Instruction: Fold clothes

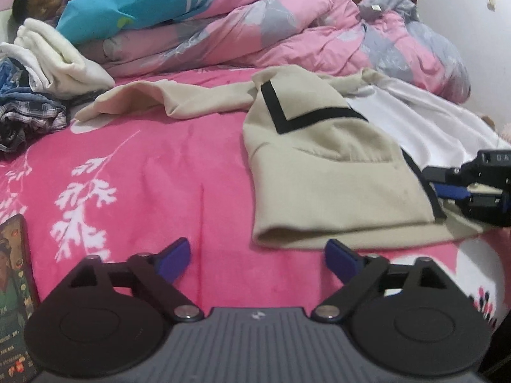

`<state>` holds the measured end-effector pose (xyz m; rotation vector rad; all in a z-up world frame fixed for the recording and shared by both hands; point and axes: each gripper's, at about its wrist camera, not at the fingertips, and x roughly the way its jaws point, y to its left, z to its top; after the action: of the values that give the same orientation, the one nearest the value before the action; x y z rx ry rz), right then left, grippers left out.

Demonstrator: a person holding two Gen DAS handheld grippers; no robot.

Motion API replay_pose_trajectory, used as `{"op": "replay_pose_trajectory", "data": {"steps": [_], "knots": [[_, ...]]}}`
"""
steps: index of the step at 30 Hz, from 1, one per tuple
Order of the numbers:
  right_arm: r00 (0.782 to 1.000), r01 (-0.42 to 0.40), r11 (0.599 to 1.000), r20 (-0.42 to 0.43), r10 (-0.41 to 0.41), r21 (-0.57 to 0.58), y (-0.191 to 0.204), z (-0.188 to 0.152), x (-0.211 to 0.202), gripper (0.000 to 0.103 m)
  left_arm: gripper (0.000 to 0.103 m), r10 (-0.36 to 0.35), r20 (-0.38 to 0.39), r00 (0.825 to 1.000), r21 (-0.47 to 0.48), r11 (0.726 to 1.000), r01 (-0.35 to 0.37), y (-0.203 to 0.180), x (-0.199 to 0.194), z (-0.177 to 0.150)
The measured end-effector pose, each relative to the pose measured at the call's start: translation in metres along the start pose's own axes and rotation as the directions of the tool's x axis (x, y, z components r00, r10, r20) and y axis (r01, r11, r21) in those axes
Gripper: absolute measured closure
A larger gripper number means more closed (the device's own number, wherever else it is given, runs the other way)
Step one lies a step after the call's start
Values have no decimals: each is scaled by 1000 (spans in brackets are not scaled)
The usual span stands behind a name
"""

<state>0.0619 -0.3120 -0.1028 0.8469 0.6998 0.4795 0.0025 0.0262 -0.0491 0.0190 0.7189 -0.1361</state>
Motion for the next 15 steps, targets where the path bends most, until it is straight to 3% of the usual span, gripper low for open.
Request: {"op": "replay_pose_trajectory", "data": {"steps": [3,7,15], "knots": [[1000,7,999,5,-7,-38,2,-3,0,83,0,27,-9,1000,3,1000,-27,-7,2,-4],[1000,24,996,9,-23,-88,5,-6,2,83,0,87,-19,996,31,996,-87,-19,8,-6],[1000,20,996,13,-19,-90,2,-7,3,83,0,140,-78,987,-6,990,-141,-25,14,3]]}}
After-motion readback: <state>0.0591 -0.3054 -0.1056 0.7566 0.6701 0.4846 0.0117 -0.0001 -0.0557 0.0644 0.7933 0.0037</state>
